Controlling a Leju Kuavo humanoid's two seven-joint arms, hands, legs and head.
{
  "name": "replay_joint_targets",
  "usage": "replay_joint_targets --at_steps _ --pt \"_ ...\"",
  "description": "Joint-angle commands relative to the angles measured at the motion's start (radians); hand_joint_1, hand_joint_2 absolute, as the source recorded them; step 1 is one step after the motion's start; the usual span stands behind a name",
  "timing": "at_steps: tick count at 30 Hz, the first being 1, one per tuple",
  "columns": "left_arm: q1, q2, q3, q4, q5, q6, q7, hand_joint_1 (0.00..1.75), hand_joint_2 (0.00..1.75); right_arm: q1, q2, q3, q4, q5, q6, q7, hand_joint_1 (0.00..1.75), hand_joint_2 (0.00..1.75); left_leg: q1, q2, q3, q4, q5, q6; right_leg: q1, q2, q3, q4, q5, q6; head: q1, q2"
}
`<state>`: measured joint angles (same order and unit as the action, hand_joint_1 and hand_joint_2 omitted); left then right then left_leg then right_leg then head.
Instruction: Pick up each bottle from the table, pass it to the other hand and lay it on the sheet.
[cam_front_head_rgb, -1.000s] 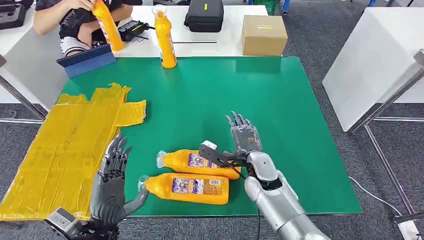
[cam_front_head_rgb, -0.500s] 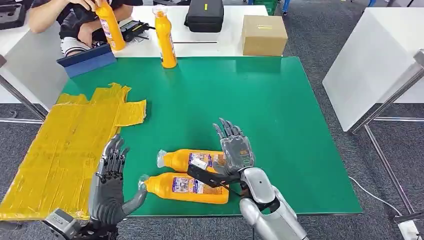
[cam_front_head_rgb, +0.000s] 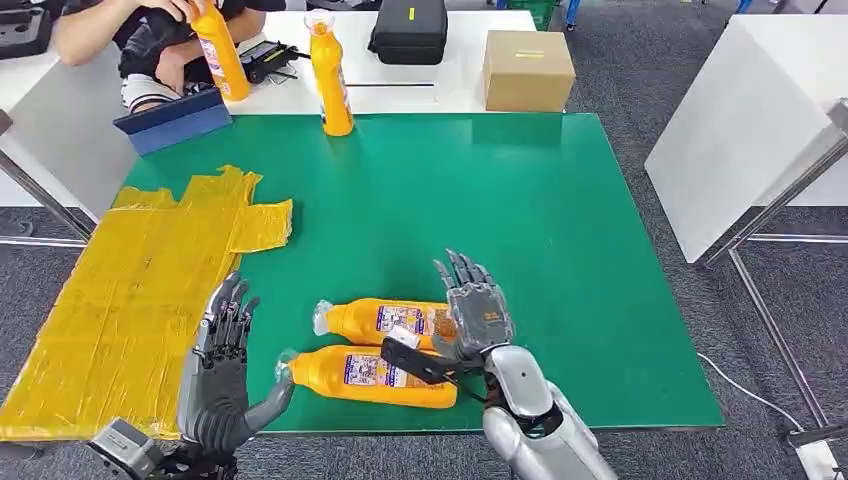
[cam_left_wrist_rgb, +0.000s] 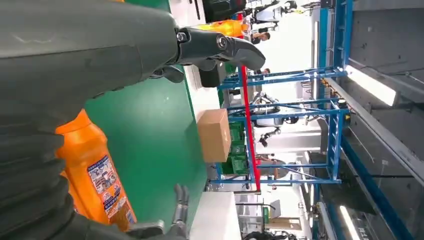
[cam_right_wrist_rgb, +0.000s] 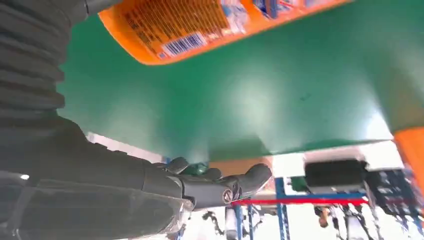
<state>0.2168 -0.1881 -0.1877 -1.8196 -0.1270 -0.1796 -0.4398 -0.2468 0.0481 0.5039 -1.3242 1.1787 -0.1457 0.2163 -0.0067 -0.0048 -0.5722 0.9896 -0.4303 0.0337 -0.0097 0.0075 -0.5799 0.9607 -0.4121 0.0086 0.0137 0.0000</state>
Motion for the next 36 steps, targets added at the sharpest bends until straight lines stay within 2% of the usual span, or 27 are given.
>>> replay_joint_targets --at_steps 1,13,29,36 --pt "-0.022 0.021 0.013 0.055 -0.001 0.0 0.009 0.0 1.75 -0.112 0.04 -0.033 0.292 0.018 -0.037 0.004 0.0 1.75 0.0 0.002 0.004 -0.002 0.0 -0.003 0.0 0.001 0.003 -0.002 0.0 -0.001 0.0 0.0" --pt "-0.021 0.02 0.01 0.071 -0.003 -0.003 0.002 0.0 1.75 -0.137 0.066 -0.03 0.386 0.025 -0.054 -0.002 0.0 1.75 0.0 0.001 0.005 -0.001 -0.001 -0.003 0.0 0.0 0.004 -0.001 -0.001 -0.001 0.0 0.0" --pt "-0.026 0.02 0.009 0.075 -0.003 -0.004 0.002 0.0 1.75 -0.144 0.068 -0.032 0.399 0.022 -0.054 -0.004 0.0 1.75 0.0 0.001 0.005 -0.001 -0.001 -0.003 0.0 -0.001 0.005 -0.001 -0.001 -0.001 0.0 0.0" --pt "-0.043 0.017 0.007 0.098 -0.002 -0.009 -0.002 0.0 1.75 -0.203 0.084 -0.05 0.514 0.002 -0.044 -0.023 0.0 1.75 0.0 0.001 0.004 -0.001 0.0 -0.003 0.0 0.0 0.004 -0.001 0.0 -0.001 0.0 0.0"
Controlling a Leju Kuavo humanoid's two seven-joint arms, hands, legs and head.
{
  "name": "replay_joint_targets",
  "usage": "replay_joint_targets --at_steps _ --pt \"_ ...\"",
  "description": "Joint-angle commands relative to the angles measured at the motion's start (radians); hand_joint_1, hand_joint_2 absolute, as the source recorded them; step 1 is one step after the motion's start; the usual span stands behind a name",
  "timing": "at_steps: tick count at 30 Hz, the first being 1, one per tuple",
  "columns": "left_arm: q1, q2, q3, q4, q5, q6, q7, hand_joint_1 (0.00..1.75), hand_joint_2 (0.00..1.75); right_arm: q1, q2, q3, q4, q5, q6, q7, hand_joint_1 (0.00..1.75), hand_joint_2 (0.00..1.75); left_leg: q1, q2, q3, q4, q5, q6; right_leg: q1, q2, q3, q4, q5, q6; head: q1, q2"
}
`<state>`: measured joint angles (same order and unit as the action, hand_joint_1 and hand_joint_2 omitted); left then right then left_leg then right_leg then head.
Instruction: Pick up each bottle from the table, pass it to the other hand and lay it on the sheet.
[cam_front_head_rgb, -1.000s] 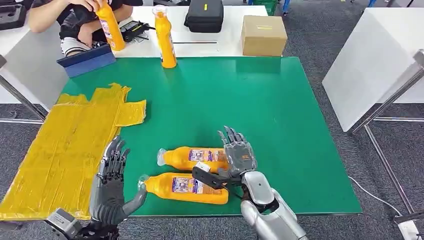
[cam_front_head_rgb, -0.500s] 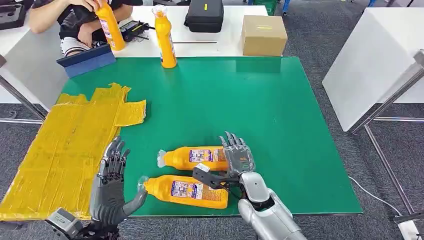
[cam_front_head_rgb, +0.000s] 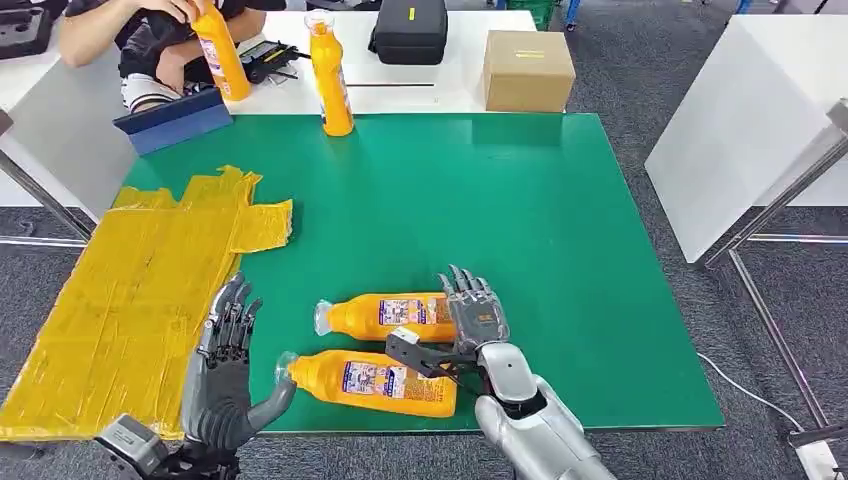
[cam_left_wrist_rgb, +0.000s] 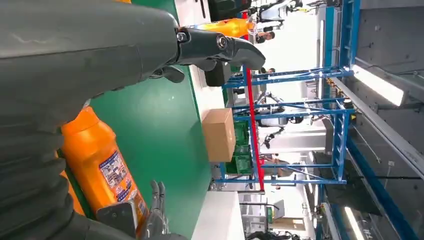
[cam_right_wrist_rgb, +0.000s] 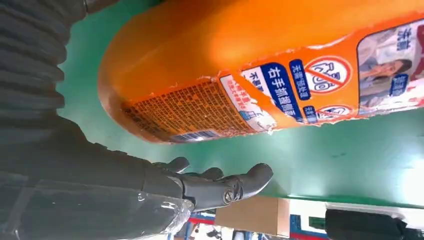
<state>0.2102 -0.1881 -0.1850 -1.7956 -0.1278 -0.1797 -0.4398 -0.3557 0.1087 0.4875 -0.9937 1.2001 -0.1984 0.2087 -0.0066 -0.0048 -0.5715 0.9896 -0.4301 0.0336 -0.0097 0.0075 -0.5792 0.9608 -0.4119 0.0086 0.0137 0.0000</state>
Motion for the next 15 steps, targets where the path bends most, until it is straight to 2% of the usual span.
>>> replay_joint_targets --at_steps 1,8,15 --pt "-0.04 0.016 0.003 0.077 -0.002 -0.01 -0.002 0.0 1.75 -0.109 0.021 -0.036 0.201 -0.016 0.011 -0.013 0.0 1.75 0.0 0.0 0.002 -0.001 0.0 -0.002 0.0 0.0 0.002 -0.001 0.0 -0.001 0.0 0.0" --pt "-0.058 0.016 0.0 0.103 0.001 -0.029 -0.006 0.0 1.75 -0.249 0.021 -0.044 0.352 -0.008 0.048 -0.041 0.0 1.75 0.0 0.001 0.002 0.0 0.0 -0.003 0.0 0.001 0.001 0.0 0.0 -0.001 0.0 0.0" --pt "-0.085 0.019 -0.008 0.13 0.0 -0.034 -0.014 0.0 1.75 -0.328 0.033 -0.051 0.449 -0.036 0.085 -0.079 0.0 1.75 -0.001 0.0 0.002 0.0 0.0 -0.002 -0.001 0.0 0.002 0.0 0.0 0.0 0.0 0.0"
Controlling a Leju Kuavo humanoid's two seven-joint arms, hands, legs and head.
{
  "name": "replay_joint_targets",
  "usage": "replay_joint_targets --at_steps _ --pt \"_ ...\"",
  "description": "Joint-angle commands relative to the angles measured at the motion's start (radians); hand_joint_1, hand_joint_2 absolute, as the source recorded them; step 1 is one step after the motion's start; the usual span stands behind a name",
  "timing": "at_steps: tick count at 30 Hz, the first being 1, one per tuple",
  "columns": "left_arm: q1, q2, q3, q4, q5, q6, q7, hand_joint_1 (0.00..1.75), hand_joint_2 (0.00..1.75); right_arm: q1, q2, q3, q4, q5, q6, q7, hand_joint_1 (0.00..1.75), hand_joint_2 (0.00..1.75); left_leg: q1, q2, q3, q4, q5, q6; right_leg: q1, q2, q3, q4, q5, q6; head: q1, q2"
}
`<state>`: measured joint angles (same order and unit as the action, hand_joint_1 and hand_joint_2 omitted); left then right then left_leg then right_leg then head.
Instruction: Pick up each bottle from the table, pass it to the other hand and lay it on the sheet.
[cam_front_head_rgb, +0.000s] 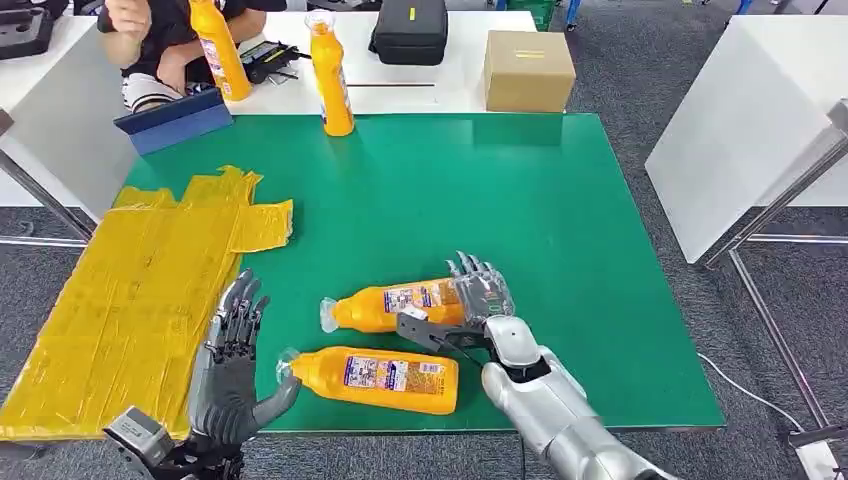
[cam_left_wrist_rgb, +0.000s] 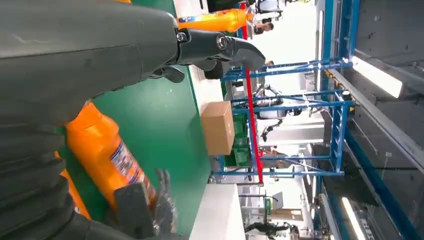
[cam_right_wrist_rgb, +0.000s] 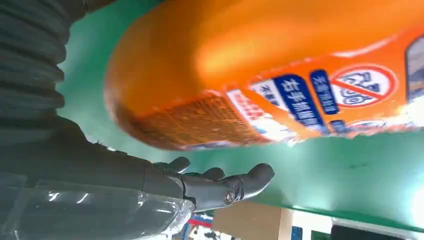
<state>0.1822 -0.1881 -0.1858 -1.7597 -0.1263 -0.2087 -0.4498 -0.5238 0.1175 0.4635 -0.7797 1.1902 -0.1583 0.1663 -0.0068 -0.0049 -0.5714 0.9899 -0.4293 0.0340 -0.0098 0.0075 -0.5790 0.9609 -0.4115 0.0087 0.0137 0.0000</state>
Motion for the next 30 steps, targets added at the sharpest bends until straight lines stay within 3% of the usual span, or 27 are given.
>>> replay_joint_targets --at_steps 1,18,25,30 --pt "-0.058 0.018 -0.008 0.094 -0.001 -0.006 -0.004 0.0 1.75 -0.166 0.022 -0.029 0.245 -0.031 0.049 -0.041 0.0 1.75 0.0 0.0 0.003 -0.001 -0.001 -0.003 0.0 -0.001 0.002 0.0 -0.001 -0.001 0.0 0.0" --pt "-0.082 0.019 -0.015 0.13 0.002 -0.008 -0.018 0.0 1.75 -0.247 0.028 0.062 0.345 0.023 0.104 -0.087 0.0 1.75 0.0 0.0 0.002 0.0 0.0 -0.002 0.0 0.0 0.001 0.0 -0.001 -0.001 0.0 0.0" --pt "-0.083 0.022 -0.009 0.126 0.007 -0.008 -0.027 0.0 1.75 -0.273 0.04 0.213 0.377 0.132 0.098 -0.187 0.0 1.75 0.0 0.001 0.002 0.0 -0.001 -0.003 0.0 0.0 0.002 0.0 -0.001 -0.001 0.0 0.0" --pt "-0.072 0.025 -0.004 0.121 0.009 -0.005 -0.033 0.0 1.75 -0.274 0.045 0.258 0.375 0.163 0.077 -0.192 0.0 1.75 0.0 0.001 0.002 -0.001 0.0 -0.002 0.0 0.0 0.002 0.0 -0.001 -0.001 0.0 0.0"
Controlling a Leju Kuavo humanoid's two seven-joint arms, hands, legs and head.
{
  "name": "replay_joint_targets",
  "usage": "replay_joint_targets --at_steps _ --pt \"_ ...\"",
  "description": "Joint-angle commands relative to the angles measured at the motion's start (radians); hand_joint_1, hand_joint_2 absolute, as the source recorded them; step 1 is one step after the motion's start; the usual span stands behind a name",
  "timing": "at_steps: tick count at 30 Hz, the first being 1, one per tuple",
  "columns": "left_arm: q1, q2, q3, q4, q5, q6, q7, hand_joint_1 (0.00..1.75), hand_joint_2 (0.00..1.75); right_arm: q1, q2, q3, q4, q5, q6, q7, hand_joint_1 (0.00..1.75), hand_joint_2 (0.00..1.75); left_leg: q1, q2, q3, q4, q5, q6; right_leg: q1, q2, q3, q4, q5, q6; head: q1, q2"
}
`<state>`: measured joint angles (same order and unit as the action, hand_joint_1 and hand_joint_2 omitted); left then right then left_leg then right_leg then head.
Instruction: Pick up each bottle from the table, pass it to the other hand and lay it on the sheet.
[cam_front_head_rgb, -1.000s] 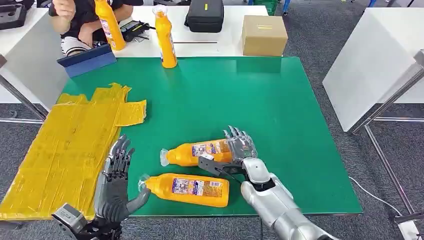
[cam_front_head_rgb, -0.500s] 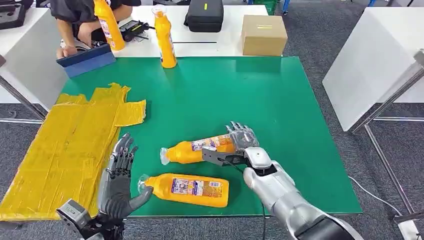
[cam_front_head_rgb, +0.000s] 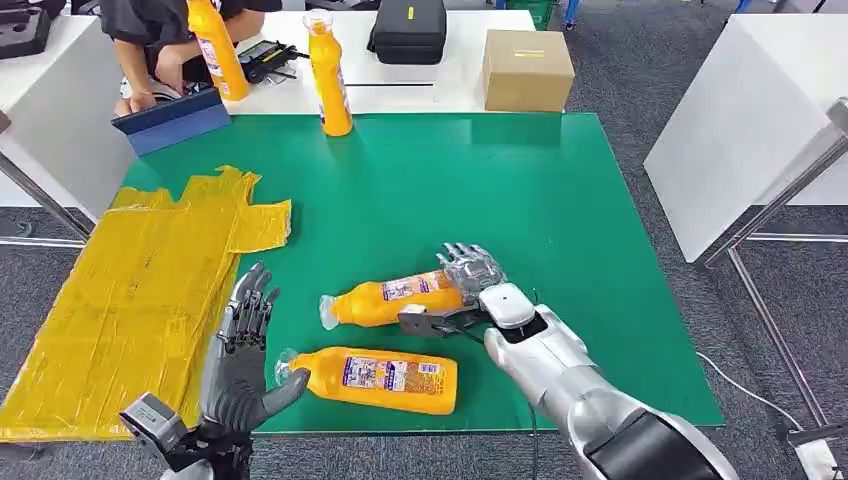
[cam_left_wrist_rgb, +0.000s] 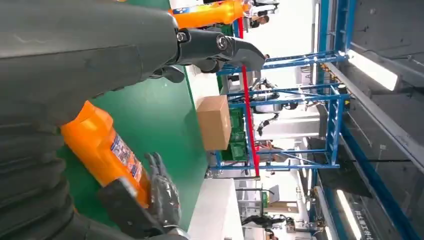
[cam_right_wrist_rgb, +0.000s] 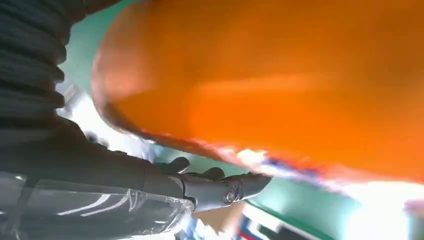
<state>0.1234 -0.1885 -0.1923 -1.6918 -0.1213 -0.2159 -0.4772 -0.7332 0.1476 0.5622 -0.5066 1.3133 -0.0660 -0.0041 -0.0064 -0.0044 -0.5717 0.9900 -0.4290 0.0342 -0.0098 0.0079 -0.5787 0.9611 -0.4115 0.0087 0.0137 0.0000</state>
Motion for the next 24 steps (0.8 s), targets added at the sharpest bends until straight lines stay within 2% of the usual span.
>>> replay_joint_targets --at_steps 1,4,8,16,17,24 --pt "-0.013 0.025 0.002 0.053 0.004 0.002 -0.005 0.0 1.75 -0.064 0.015 0.159 0.102 0.04 -0.015 -0.021 0.0 1.75 0.0 0.0 0.002 -0.001 0.0 -0.002 0.0 0.0 0.001 0.0 -0.001 -0.001 0.0 0.0" --pt "-0.007 0.026 0.001 0.048 0.005 0.0 -0.012 0.0 1.75 -0.065 0.014 0.2 0.099 0.047 -0.026 -0.063 0.0 1.75 0.0 0.0 0.002 -0.001 0.0 -0.002 0.0 0.0 0.001 0.0 0.0 -0.001 0.0 0.0" --pt "-0.002 0.021 0.003 0.038 0.005 -0.003 -0.013 0.0 1.75 -0.074 0.023 0.203 0.109 0.024 -0.011 -0.071 0.0 1.75 0.0 0.001 0.003 -0.001 -0.001 -0.003 0.0 0.0 0.002 0.0 -0.001 -0.001 0.0 0.0" --pt "-0.006 0.018 0.02 0.031 0.003 -0.004 -0.012 0.0 1.75 -0.087 0.036 0.071 0.133 -0.163 0.061 -0.071 0.0 1.75 0.0 0.0 0.002 0.0 0.0 -0.002 0.0 -0.001 0.001 0.0 -0.001 0.0 0.0 0.0" --pt "-0.007 0.017 0.02 0.032 0.003 -0.005 -0.012 0.0 1.75 -0.086 0.037 0.058 0.133 -0.18 0.066 -0.074 0.19 1.75 0.0 -0.001 0.003 0.0 -0.001 -0.003 0.0 -0.002 0.002 0.0 -0.001 -0.001 0.0 0.0" --pt "-0.007 0.017 0.02 0.033 0.003 -0.005 -0.011 0.0 1.75 -0.088 0.036 0.059 0.135 -0.183 0.07 -0.076 0.19 1.75 0.0 0.0 0.002 0.0 -0.001 -0.002 0.0 -0.001 0.002 0.0 -0.001 -0.001 0.0 0.0"
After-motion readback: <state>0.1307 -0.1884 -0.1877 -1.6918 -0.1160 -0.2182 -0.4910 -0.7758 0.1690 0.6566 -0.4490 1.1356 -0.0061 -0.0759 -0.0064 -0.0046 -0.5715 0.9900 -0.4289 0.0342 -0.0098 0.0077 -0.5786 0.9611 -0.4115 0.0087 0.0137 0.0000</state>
